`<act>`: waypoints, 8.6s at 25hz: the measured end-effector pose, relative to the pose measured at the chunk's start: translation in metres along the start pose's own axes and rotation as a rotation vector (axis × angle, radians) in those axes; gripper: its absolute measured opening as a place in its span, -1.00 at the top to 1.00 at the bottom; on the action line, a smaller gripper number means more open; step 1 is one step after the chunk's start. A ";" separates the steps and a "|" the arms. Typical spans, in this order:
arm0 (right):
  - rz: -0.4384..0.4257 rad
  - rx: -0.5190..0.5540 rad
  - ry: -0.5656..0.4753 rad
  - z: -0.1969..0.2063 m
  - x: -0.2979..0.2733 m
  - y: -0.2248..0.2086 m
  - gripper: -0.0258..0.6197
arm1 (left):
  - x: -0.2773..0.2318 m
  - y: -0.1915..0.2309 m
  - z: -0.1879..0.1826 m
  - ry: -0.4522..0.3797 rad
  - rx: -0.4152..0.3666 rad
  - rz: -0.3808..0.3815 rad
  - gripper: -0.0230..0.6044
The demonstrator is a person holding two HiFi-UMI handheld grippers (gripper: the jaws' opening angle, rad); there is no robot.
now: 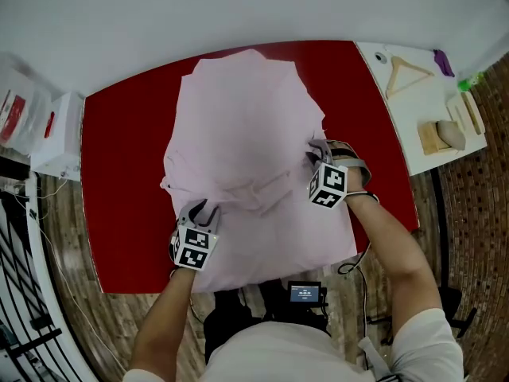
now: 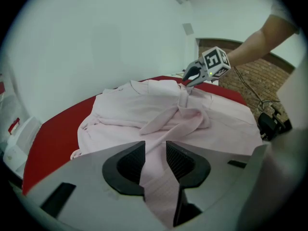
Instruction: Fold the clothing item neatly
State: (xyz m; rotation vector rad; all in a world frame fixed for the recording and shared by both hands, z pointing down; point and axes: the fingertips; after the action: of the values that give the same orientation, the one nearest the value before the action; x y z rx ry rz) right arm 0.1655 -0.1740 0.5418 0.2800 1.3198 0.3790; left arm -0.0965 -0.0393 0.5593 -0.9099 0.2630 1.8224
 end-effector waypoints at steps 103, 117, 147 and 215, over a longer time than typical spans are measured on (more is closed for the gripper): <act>0.101 -0.901 -0.280 0.035 0.189 0.334 0.55 | 0.251 -0.069 0.172 -0.118 0.634 0.369 0.59; -0.177 -0.925 -0.272 0.127 0.117 0.363 0.41 | 0.211 -0.090 0.229 0.015 0.650 0.164 0.27; -0.393 -0.674 -0.322 0.158 0.002 0.360 0.16 | 0.116 -0.100 0.252 -0.108 0.430 0.187 0.02; -0.772 -1.071 -1.029 0.030 0.240 0.301 0.86 | 0.302 -0.076 0.061 -0.468 1.059 0.631 0.89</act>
State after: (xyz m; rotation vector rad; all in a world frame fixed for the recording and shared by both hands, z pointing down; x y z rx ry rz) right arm 0.2095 0.2003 0.4597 -0.8361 0.0390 0.1745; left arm -0.1119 0.2408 0.4107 0.3853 1.1625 1.9769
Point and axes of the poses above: the fingertips, and each gripper's own axes: x backward along the fingers, y to its left, z out of its underside, and after that the axes turned 14 degrees about -z, right-handed
